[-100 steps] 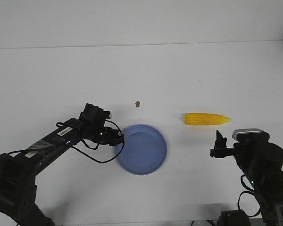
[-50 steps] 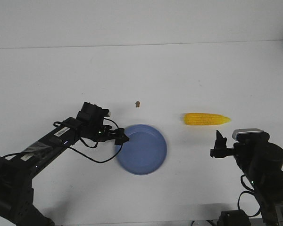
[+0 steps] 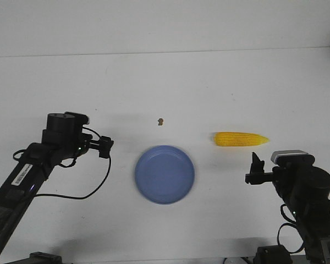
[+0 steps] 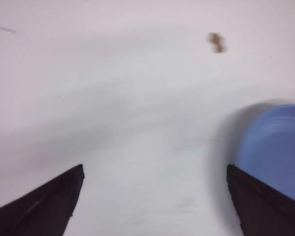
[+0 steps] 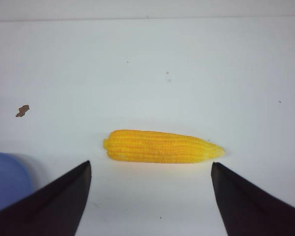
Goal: Place corn on plate with both arms
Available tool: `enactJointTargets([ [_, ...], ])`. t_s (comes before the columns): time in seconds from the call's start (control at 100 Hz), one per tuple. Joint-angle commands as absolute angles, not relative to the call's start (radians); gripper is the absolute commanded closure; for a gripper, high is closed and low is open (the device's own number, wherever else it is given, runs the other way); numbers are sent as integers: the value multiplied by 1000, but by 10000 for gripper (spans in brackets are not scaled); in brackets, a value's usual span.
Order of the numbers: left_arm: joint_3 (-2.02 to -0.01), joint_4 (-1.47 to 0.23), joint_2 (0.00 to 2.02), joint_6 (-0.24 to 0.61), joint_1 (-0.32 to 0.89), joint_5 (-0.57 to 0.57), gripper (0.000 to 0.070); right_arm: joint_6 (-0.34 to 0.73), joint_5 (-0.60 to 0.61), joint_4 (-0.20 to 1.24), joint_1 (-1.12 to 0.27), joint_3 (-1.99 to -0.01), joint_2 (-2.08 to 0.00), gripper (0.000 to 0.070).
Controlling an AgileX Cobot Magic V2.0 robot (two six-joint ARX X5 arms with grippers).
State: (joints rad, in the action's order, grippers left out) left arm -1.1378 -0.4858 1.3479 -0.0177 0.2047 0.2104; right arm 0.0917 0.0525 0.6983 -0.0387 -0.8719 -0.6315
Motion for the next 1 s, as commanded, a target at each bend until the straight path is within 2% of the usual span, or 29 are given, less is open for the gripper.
enactJointTargets([
  [0.0, -1149, -485, 1315, -98, 195, 150, 111, 105, 54, 688, -39, -889, -636, 187],
  [0.13, -1149, -495, 1243, -135, 175, 68, 111, 105, 54, 688, -39, -889, -636, 187],
  [0.3, -1149, -500, 1194, -145, 148, 59, 111, 89, 52, 679, -39, -889, -639, 187],
  [0.42, -1149, -500, 1191, -137, 144, 59, 111, -13, 52, 654, -39, -890, -682, 186],
  [0.56, -1149, -501, 1191, -118, 144, 60, 111, -184, 53, 643, -41, -891, -783, 186],
  [0.67, -1149, -504, 1191, -113, 144, 60, 111, -289, 105, 652, -55, -894, -888, 186],
  [0.84, -1149, -502, 1191, -98, 144, 62, 111, -366, 93, 653, -97, -919, -1075, 183],
  [0.93, -1149, -501, 1191, -89, 144, 75, 111, -388, 86, 651, -99, -945, -1184, 128],
  [0.99, -1149, -501, 1191, -88, 144, 80, 111, -399, 86, 651, -99, -973, -1255, 121],
])
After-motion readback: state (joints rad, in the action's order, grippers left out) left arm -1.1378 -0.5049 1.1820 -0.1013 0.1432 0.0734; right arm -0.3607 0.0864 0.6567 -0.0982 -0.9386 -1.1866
